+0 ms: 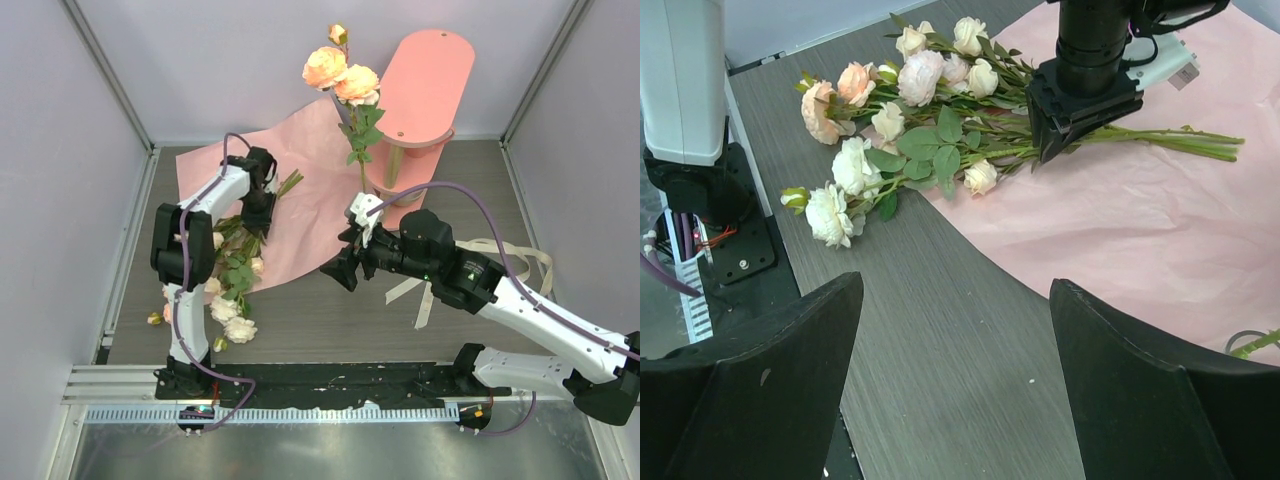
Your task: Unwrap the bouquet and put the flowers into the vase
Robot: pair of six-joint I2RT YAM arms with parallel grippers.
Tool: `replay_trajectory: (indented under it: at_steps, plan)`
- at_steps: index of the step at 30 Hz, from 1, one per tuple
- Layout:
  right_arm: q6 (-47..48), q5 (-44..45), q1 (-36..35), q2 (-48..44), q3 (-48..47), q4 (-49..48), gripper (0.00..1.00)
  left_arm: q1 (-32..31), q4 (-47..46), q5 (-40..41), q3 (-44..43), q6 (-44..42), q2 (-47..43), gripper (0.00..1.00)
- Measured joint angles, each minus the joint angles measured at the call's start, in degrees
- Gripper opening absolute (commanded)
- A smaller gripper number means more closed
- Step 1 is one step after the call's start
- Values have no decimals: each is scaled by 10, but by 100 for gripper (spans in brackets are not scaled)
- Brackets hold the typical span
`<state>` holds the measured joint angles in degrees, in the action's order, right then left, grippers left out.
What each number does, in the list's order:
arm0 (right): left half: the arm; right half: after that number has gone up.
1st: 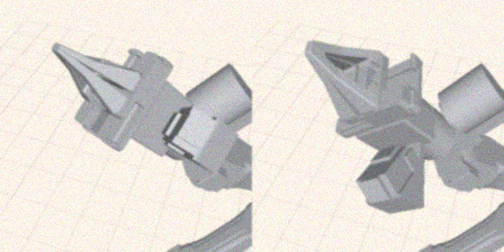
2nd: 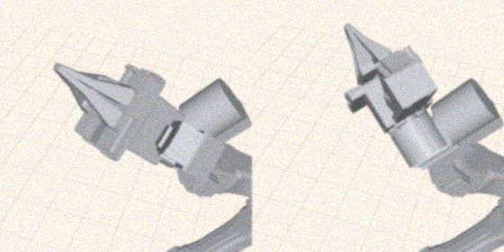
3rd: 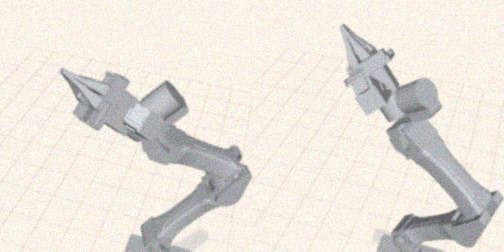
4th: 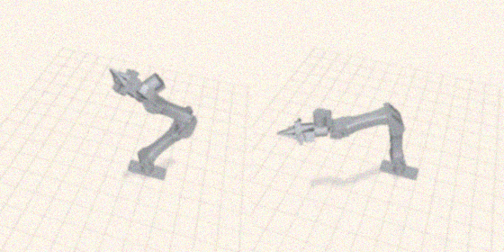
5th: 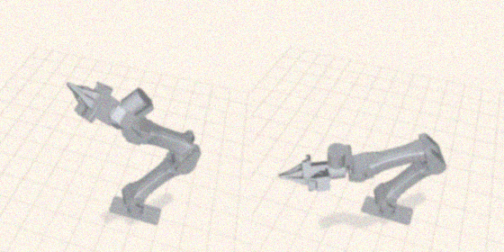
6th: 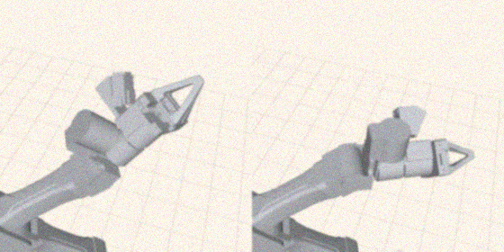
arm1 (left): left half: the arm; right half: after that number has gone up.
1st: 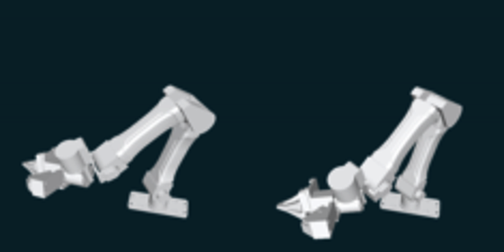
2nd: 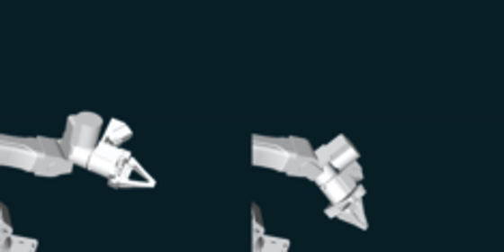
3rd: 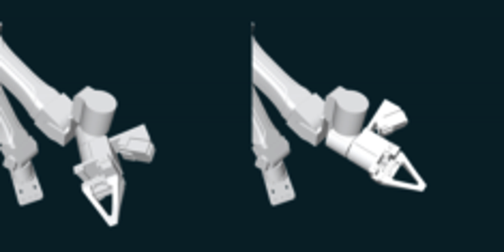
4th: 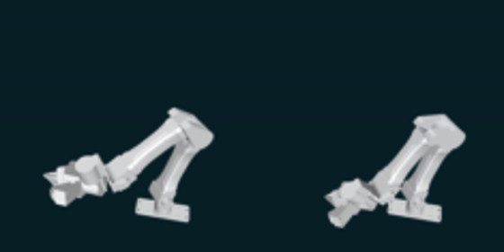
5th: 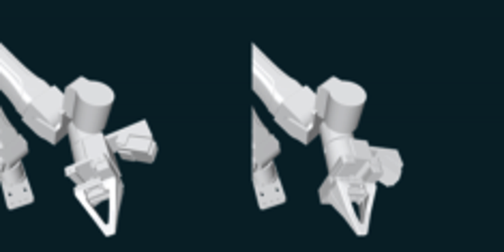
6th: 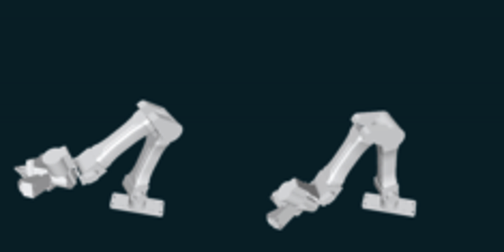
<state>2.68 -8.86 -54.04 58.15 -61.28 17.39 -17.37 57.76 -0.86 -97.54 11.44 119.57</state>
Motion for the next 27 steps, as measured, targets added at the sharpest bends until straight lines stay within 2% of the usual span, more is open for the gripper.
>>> replay_trajectory:
  at_steps: [12,17,24,27]
  plan:
    - [-1,0,-1,3,11,-3,81,13,-8,-4,-2,0,3,28]
    - [-3,0,-3,4,11,-6,81,14,-14,-12,-2,1,9,19]
    - [-9,0,-6,5,16,-13,81,14,-17,-20,-2,1,18,15]
    - [-11,0,-7,11,16,-19,81,14,-18,-20,-2,1,18,8]
